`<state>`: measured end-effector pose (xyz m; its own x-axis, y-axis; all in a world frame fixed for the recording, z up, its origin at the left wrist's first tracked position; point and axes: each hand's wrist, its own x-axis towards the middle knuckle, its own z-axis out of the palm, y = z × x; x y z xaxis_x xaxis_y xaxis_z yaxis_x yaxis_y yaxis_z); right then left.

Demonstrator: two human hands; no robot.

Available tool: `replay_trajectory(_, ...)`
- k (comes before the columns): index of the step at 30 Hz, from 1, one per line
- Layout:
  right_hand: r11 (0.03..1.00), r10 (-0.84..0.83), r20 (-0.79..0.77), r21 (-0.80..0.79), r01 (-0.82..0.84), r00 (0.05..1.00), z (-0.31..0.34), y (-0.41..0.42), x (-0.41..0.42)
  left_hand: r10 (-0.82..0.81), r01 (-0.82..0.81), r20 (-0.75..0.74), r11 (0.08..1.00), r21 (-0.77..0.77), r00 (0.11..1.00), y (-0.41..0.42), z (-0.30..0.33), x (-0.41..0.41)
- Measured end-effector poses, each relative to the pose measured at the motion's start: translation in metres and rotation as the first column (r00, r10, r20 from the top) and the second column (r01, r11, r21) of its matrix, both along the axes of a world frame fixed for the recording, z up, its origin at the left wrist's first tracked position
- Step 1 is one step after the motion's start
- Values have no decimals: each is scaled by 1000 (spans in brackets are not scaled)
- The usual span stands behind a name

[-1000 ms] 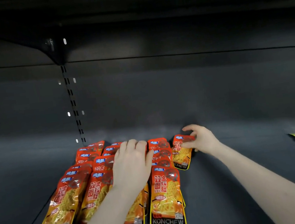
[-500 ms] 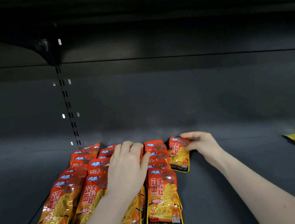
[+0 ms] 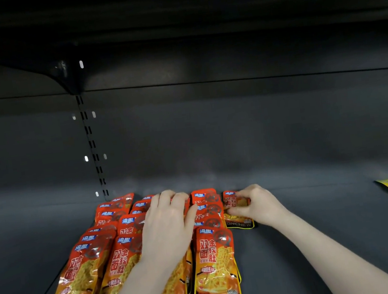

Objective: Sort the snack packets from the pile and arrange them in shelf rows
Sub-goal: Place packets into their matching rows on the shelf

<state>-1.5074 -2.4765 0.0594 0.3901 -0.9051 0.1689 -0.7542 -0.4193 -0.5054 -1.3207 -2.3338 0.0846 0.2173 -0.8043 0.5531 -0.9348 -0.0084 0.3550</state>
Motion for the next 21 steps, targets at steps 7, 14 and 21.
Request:
replay_trajectory(7, 995, 92, -18, 30, -91, 996, 11, 12, 1, 6, -6, 19, 1000, 25, 1000, 0, 0, 0)
replay_trajectory(14, 997, 73, -44, -20, -74, 996, 11, 17, 0, -13, 11, 49, 999, 44, 999, 1, 2, 1)
replay_trajectory(21, 994, -43, -127, -110, 29, 991, 19, 25, -4, -61, 62, 32, 998, -6, 998, -1, 3, 7)
